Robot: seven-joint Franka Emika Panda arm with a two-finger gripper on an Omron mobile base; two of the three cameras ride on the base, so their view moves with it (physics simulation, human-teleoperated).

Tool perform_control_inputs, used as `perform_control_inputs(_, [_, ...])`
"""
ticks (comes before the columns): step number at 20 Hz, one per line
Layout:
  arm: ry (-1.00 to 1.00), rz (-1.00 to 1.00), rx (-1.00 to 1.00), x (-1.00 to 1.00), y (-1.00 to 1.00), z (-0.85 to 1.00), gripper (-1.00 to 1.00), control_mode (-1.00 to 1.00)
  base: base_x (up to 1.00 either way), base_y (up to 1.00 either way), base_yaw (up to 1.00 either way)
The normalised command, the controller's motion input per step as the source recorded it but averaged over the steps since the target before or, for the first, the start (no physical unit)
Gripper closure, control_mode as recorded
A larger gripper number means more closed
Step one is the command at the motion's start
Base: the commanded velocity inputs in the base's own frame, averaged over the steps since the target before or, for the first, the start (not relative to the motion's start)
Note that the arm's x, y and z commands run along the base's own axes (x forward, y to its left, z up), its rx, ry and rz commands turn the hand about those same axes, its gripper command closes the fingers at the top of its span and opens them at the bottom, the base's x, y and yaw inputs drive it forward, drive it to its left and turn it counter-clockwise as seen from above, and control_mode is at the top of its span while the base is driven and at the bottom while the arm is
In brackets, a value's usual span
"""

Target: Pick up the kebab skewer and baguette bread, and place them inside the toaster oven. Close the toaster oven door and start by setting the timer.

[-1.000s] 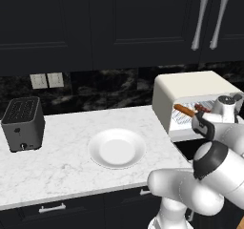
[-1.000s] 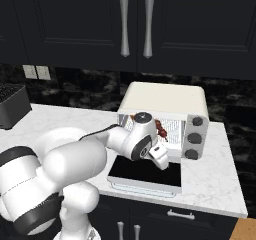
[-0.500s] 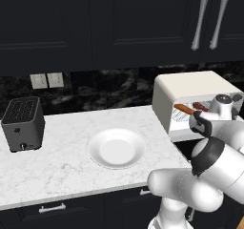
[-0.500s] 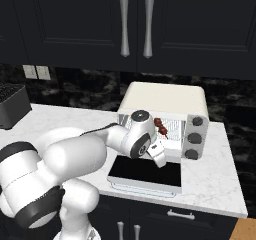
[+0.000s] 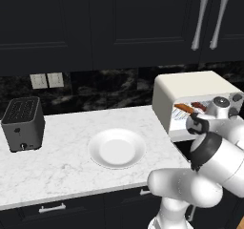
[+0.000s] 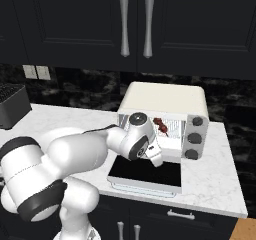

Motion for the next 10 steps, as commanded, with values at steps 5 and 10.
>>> perform_control_inputs(5, [-0.04,-0.07,0.01,0.23,0.0,0.0,-1.0,-1.0,0.0,0.0,0.0])
perform_control_inputs(10, [-0.02,-0.04,0.01,0.0,0.0,0.0,-1.0,-1.0,0.0,0.0,0.0])
